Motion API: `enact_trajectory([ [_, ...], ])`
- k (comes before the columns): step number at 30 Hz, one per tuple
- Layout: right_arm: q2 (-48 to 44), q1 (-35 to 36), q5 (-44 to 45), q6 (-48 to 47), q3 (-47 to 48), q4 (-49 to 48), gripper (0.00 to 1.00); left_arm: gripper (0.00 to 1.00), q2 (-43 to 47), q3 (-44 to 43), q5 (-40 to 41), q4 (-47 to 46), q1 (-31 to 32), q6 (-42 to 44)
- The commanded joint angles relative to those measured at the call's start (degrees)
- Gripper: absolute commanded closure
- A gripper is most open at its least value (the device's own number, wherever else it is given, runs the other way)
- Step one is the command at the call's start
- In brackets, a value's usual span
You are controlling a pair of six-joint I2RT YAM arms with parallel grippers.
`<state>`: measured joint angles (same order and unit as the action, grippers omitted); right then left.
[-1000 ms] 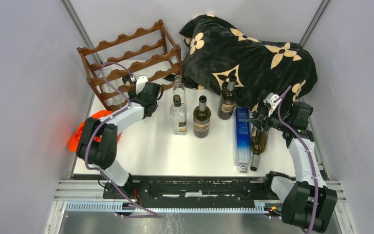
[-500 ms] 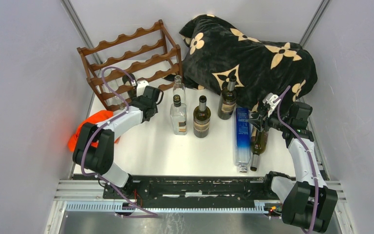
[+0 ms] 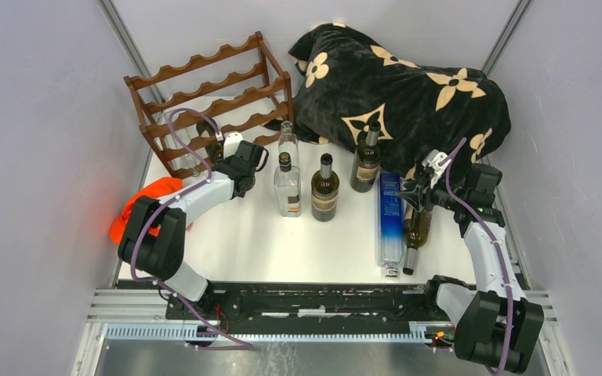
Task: Put the wine bottle on the wine rack
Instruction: Place the wine bottle in the wine rack.
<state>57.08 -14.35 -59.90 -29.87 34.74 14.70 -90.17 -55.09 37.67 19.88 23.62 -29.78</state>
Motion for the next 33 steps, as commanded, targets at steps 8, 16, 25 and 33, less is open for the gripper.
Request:
enact_trajectory([
  [8,-0.1,0.2,-0.2,-0.9,1.7,-0.9,0.59,0.68,-2.6,-3.2,5.8,-0.5,0.0,0.2],
  [16,0.1,0.2,-0.2,-1.0,1.7,-0.6,0.59,0.94,-6.5,-2.0,8.3,-3.8,0.0,2.6],
  [25,0.4,0.3,-0.1,-1.2,1.8,-0.6,0.59,0.96,-9.6,-2.9,10.7,-8.1,-0.2,5.2],
  [33,0.6,0.6,-0.1,-1.5,2.0,-0.1,0.59,0.98,-9.2,-3.7,11.5,-12.3,-1.6,10.2],
])
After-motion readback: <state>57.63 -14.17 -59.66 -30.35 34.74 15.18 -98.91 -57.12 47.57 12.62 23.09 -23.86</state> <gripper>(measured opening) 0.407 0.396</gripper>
